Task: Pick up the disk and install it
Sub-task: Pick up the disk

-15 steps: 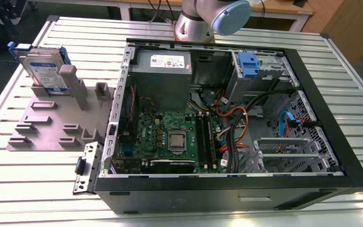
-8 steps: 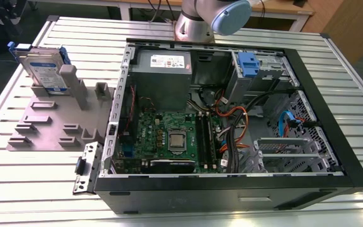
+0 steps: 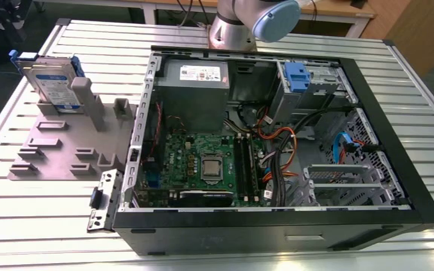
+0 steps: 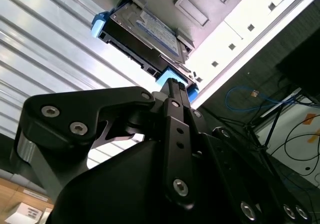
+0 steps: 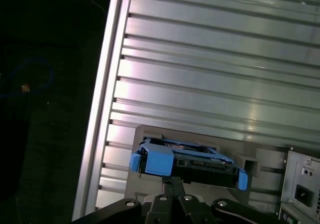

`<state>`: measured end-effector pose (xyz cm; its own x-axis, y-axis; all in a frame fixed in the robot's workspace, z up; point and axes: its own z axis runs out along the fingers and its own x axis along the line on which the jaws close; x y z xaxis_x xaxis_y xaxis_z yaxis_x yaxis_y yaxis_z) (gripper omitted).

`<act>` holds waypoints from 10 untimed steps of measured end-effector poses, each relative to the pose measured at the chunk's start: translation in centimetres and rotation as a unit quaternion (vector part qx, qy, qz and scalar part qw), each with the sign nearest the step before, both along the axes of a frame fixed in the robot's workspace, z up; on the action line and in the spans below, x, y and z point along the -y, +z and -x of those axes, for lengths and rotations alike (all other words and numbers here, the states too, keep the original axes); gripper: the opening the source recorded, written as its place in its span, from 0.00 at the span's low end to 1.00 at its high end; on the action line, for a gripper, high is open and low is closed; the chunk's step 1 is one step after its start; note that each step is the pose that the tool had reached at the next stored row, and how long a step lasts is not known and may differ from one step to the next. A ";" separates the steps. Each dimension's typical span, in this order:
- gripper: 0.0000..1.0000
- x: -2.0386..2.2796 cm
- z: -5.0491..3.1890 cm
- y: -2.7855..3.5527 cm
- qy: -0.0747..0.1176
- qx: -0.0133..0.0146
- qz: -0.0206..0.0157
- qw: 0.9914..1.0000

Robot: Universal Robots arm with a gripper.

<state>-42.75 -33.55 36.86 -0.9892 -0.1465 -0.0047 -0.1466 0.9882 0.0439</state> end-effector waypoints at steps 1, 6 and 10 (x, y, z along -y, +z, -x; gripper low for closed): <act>0.11 0.00 0.00 0.00 0.002 0.000 0.000 1.000; 0.11 0.00 0.00 0.00 0.012 0.000 0.000 1.000; 0.11 0.00 0.00 0.00 0.023 0.000 0.000 1.000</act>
